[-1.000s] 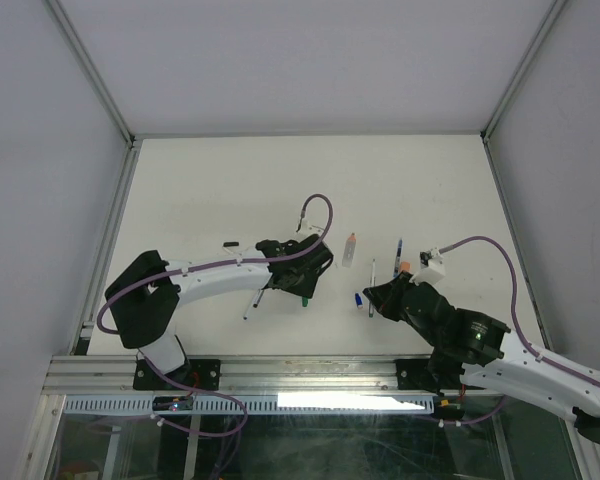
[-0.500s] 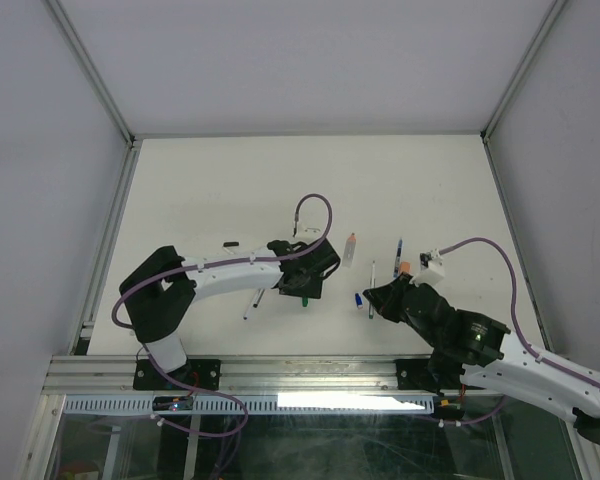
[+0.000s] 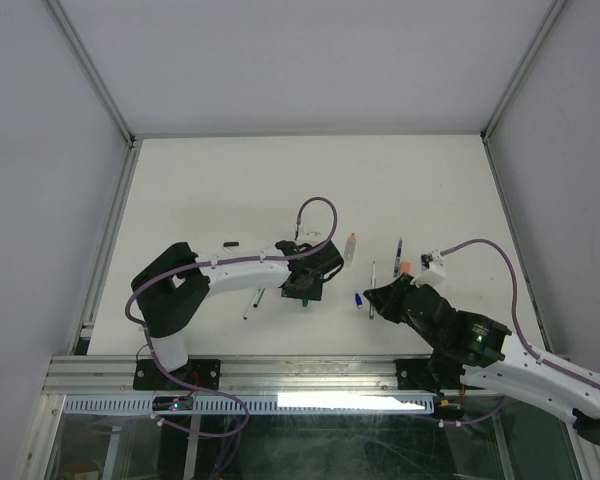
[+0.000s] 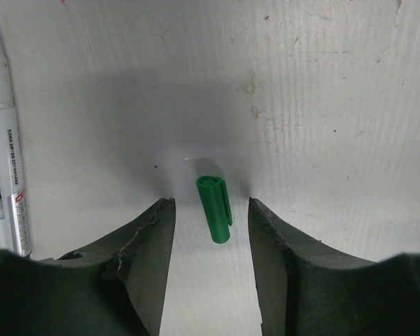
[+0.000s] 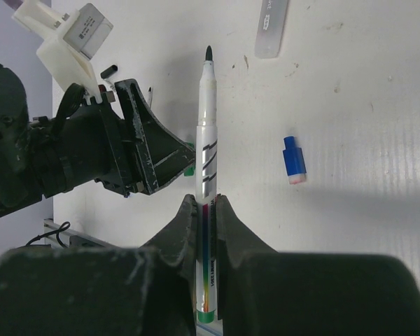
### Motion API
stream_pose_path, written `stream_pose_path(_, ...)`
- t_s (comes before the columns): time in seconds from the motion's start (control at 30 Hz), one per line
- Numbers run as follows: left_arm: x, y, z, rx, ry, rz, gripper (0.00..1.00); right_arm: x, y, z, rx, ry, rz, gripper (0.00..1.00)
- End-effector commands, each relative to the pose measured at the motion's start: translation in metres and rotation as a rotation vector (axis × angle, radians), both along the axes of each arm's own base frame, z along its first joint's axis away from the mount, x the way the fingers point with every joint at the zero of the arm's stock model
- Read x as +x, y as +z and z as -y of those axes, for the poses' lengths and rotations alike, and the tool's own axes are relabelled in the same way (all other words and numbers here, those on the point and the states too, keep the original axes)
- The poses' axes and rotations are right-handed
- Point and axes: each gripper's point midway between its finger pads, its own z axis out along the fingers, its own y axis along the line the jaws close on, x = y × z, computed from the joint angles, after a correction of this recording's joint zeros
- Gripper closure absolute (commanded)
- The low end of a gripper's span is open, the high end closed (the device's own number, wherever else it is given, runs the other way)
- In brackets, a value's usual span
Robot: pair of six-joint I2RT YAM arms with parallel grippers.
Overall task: Insert the pens into the pen caps
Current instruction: Insert the pen cap onto the pen.
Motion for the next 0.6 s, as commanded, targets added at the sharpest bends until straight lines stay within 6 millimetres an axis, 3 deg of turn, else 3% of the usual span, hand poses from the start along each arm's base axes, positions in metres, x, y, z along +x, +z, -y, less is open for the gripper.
stream_pose_path(0.0,0.002,0.002,0.012,-0.023,0.01,-0.004,0.54,0.004,0.009,-0.002,0.041,-0.023,0.018,1.0)
stream_pose_path(0.17,0.0,-0.003,0.012,-0.019,0.008,-0.015,0.58,0.004,0.008,-0.002,0.04,-0.022,0.017,1.0)
stream_pose_path(0.3,-0.001,-0.008,0.014,-0.029,0.0,-0.023,0.73,0.004,0.008,-0.002,0.039,-0.021,0.017,1.0)
stream_pose_path(0.57,0.0,-0.01,0.01,-0.016,-0.015,-0.011,0.88,0.003,0.007,-0.002,0.038,-0.019,0.013,1.0)
